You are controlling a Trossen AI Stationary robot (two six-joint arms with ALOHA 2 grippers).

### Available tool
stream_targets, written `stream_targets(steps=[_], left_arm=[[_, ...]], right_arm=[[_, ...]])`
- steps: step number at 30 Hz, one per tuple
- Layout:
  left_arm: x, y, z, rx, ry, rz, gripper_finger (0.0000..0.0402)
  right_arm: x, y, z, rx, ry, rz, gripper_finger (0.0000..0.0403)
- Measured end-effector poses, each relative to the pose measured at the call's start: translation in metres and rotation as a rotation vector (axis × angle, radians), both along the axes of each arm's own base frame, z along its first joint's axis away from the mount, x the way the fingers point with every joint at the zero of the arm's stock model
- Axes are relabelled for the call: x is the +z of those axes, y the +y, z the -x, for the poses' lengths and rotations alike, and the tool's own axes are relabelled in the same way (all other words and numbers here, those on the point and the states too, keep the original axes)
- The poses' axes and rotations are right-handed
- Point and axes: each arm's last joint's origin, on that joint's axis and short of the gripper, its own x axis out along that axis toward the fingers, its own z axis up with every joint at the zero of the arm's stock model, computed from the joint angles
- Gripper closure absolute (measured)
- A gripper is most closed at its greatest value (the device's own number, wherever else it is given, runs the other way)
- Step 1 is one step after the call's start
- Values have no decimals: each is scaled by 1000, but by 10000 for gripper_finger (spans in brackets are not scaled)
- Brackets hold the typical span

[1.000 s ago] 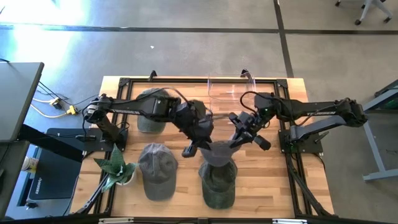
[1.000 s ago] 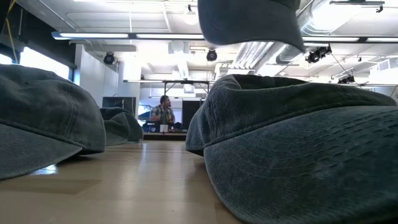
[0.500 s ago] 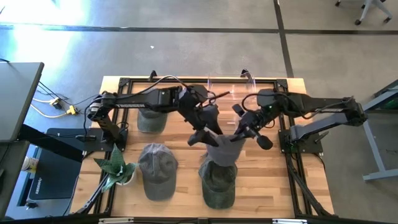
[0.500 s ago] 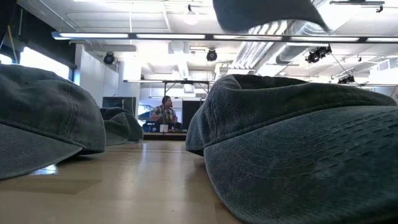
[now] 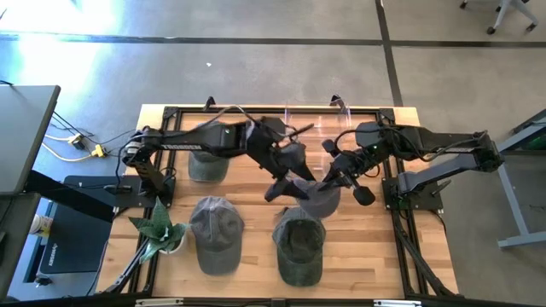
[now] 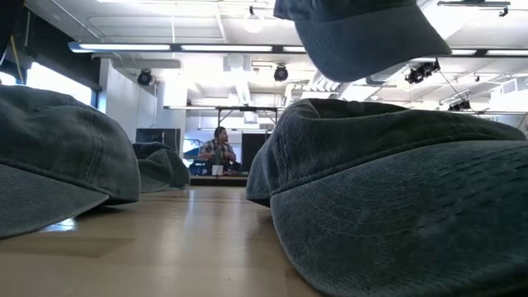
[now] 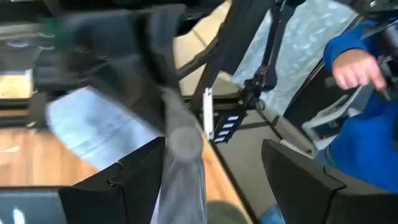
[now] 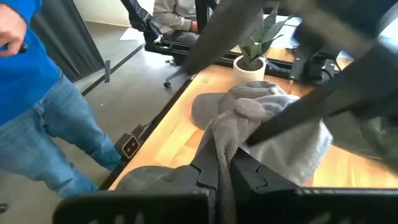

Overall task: Pick & Place hat
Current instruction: Put the right gray cap into the top transparent bin

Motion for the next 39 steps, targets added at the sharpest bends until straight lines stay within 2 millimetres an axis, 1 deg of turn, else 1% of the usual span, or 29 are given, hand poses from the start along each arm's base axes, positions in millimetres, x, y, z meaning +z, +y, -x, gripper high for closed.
stream_targets(steps=[3, 5, 7, 9, 12, 16, 17, 18, 19, 23, 26, 30, 34, 36, 39], left_arm=[[-13, -3, -6, -39, 65, 39, 142], [-12, -5, -7, -72, 70, 73, 151], [-12, -5, -6, -91, 81, 95, 172], [-13, -5, -6, -98, 97, 109, 205], [-12, -5, -5, -100, 98, 110, 267], [-3, -6, 6, -135, 104, 123, 359], [-1, -6, 9, -150, 108, 128, 379], [1, -6, 12, -164, 115, 130, 390], [3, -6, 13, -172, 108, 130, 393], [7, -8, 19, -212, 107, 142, 373], [12, -8, 23, -247, 82, 147, 370], [12, -9, 22, -266, 54, 119, 370], [14, -9, 21, -291, -3, 79, 394], [15, -9, 21, -304, -33, 68, 397], [21, -9, 21, -307, -68, 60, 398]], right_arm=[[0, 0, 0, -13, 3, 6, 397], [-1, 0, 0, -14, 12, 7, 398], [-2, 0, 1, -14, 18, 7, 400], [-3, 0, 1, -14, 30, 8, 400], [-3, 0, 2, -18, 40, 1, 396], [-3, 0, 6, -12, 63, -25, 399], [-2, 1, 7, -5, 69, -35, 400], [-1, 2, 10, 2, 68, -46, 400], [1, 3, 12, 14, 57, -55, 399], [9, 7, 22, 66, 42, -123, 397], [12, 7, 24, 79, 31, -147, 400], [13, 8, 20, 84, 5, -151, 396], [12, 9, 14, 116, -3, -167, 399], [12, 10, 11, 131, -4, -178, 400], [13, 10, 8, 121, 0, -214, 387]])
